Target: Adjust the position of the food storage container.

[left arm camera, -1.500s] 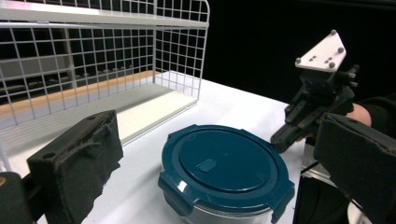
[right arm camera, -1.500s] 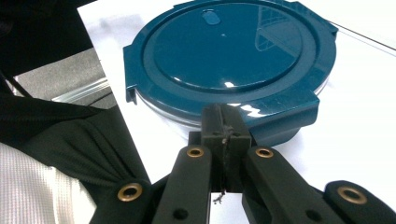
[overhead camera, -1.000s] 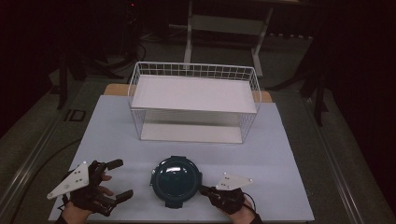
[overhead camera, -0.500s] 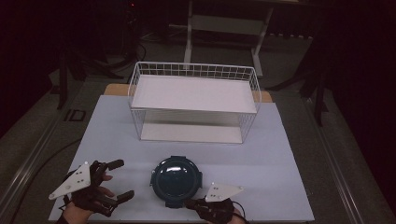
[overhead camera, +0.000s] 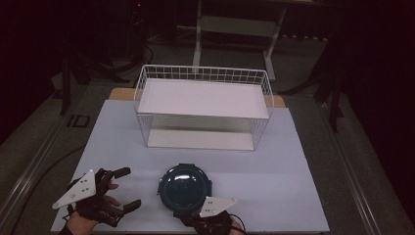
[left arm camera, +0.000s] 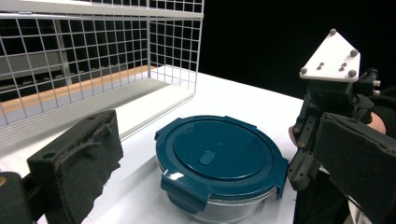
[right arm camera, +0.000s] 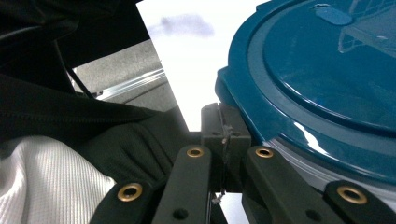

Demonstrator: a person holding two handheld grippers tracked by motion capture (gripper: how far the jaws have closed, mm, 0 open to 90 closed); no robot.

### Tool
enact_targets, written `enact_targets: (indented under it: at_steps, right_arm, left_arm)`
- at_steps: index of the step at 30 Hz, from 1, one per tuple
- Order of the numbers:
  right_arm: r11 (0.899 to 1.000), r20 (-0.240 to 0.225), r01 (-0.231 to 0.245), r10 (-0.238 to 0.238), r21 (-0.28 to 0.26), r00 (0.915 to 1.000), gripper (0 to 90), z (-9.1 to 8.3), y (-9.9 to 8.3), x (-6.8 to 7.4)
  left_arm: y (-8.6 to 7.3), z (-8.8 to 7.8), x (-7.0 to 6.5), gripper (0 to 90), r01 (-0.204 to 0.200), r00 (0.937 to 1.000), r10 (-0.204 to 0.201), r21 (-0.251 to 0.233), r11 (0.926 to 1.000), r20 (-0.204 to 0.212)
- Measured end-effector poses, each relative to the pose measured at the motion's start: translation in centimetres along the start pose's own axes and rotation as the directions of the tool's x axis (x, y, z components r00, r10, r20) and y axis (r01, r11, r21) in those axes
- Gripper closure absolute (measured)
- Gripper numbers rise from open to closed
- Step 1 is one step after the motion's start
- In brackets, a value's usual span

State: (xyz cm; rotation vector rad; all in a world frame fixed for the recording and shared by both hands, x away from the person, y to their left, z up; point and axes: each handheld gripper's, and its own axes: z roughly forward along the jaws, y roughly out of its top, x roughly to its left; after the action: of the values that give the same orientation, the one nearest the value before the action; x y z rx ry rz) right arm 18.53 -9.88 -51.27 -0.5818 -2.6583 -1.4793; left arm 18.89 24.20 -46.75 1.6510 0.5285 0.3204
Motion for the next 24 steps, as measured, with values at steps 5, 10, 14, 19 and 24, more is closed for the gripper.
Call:
enact_targets:
  at_steps: [5, 10, 14, 19, 24]
  right_arm:
    - [0.999, 0.025, 0.042, -0.042, 0.009, 0.9988, 90.0, 0.4, 0.2, 0.4]
    - [0.999, 0.036, 0.044, -0.044, 0.009, 0.9984, 90.0, 0.5, 0.3, 0.1]
    - [1.000, 0.056, 0.018, -0.018, 0.003, 0.9983, 90.0, 0.6, 0.6, -0.8]
    - [1.000, 0.067, 0.018, -0.018, 0.003, 0.9976, 90.0, 0.8, 1.0, -1.7]
    - [1.000, 0.084, 0.025, -0.025, 0.000, 0.9961, 90.0, 1.2, 1.4, -2.5]
  left_arm:
    - [0.0, 0.0, 0.0, 0.9, -0.001, 1.0000, 0.001, 0.001, 1.0000, 0.003]
    - [0.0, 0.1, 0.0, 0.9, -0.001, 1.0000, 0.001, 0.003, 1.0000, 0.005]
    - [-0.1, 0.0, 0.0, 0.9, 0.004, 0.9999, -0.004, 0.002, 1.0000, 0.009]
    - [-0.1, 0.1, 0.0, 0.9, 0.004, 0.9999, -0.004, 0.008, 1.0000, 0.012]
    - [-0.1, 0.1, 0.0, 0.9, 0.004, 0.9999, -0.004, 0.011, 0.9999, 0.013]
